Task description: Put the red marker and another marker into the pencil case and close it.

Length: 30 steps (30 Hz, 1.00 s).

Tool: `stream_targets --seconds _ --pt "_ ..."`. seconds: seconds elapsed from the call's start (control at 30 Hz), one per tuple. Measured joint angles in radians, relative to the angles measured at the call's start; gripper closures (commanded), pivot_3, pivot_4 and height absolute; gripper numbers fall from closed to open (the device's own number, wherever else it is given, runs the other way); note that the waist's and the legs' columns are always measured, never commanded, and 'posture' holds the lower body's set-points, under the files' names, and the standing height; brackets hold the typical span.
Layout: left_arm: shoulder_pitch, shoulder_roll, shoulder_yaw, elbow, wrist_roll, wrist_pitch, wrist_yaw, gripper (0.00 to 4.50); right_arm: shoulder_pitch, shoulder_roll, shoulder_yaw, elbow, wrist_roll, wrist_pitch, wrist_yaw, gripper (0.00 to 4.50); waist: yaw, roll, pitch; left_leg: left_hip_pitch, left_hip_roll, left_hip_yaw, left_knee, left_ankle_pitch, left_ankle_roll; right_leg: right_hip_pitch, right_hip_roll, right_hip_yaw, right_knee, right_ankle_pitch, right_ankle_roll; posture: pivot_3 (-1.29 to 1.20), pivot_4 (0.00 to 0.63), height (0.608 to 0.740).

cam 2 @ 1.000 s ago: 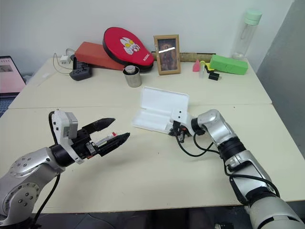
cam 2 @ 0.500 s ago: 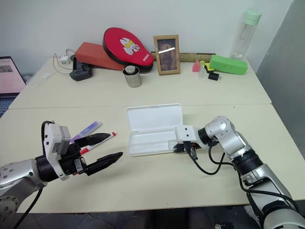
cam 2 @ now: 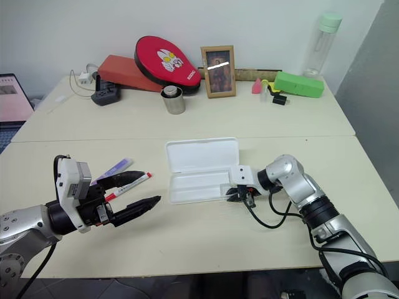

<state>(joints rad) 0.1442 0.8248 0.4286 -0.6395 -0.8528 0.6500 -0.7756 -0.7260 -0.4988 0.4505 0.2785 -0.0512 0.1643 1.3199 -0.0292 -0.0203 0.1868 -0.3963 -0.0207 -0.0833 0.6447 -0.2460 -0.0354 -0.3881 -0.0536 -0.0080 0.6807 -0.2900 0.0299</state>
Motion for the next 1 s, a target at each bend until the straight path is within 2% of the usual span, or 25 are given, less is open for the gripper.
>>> stream_targets --seconds 0.17,0.37,0.43,0.53,0.67,0.83,1.0 --pt "0.0 0.0 -0.004 0.001 0.0 0.0 -0.003 0.0 0.001 -0.003 -0.009 -0.056 0.036 0.035 0.015 1.61 0.0 0.0 0.0 0.0 0.0 0.0 0.0 0.0 0.0 0.0 0.0 0.0 0.0 0.0 0.0 0.0 0.15 0.74" --pt "0.006 0.005 -0.004 0.022 0.011 -0.002 -0.023 0.0 0.004 -0.014 -0.047 -0.155 0.121 0.131 0.043 0.31 0.0 0.0 0.0 0.0 0.0 0.0 0.0 0.0 0.0 0.0 0.0 0.0 0.0 0.0 0.0 0.0 0.15 0.74" --pt "0.003 0.021 -0.003 0.045 0.023 -0.001 -0.027 0.0 0.015 -0.018 -0.075 -0.23 0.187 0.198 0.06 0.01 0.0 0.0 0.0 0.0 0.0 -0.001 0.0 0.0 0.0 0.0 0.0 0.0 0.0 0.0 0.0 0.0 0.15 0.74" --pt "-0.019 0.098 -0.002 0.183 0.132 -0.027 -0.041 0.0 0.032 -0.02 -0.147 -0.365 0.321 0.323 0.058 0.01 0.0 0.001 0.0 0.0 0.0 -0.002 -0.001 0.0 0.0 0.0 0.0 -0.001 0.0 0.0 0.0 0.0 0.15 0.74" --pt "-0.095 0.128 -0.013 0.356 0.208 -0.053 -0.07 0.0 0.031 -0.036 -0.206 -0.444 0.392 0.404 0.019 0.01 0.0 0.0 0.0 0.0 0.0 -0.001 -0.001 0.0 0.0 0.0 0.001 -0.002 0.0 0.0 0.0 0.0 0.15 0.74" --pt "-0.278 0.184 -0.123 0.622 0.348 -0.125 -0.12 0.0 0.039 -0.039 -0.242 -0.528 0.445 0.466 -0.059 0.01 0.002 0.0 0.0 0.0 0.0 -0.002 -0.001 0.0 0.0 -0.001 0.001 -0.002 0.0 0.0 0.0 0.0 0.15 0.74" --pt "-0.435 0.185 -0.239 0.869 0.468 -0.195 -0.155 0.0 0.058 -0.044 -0.249 -0.58 0.472 0.496 -0.129 0.01 0.0 0.0 0.0 -0.001 -0.001 -0.001 -0.001 0.0 0.0 -0.001 0.001 -0.002 0.0 0.0 0.0 0.0 0.15 0.74"
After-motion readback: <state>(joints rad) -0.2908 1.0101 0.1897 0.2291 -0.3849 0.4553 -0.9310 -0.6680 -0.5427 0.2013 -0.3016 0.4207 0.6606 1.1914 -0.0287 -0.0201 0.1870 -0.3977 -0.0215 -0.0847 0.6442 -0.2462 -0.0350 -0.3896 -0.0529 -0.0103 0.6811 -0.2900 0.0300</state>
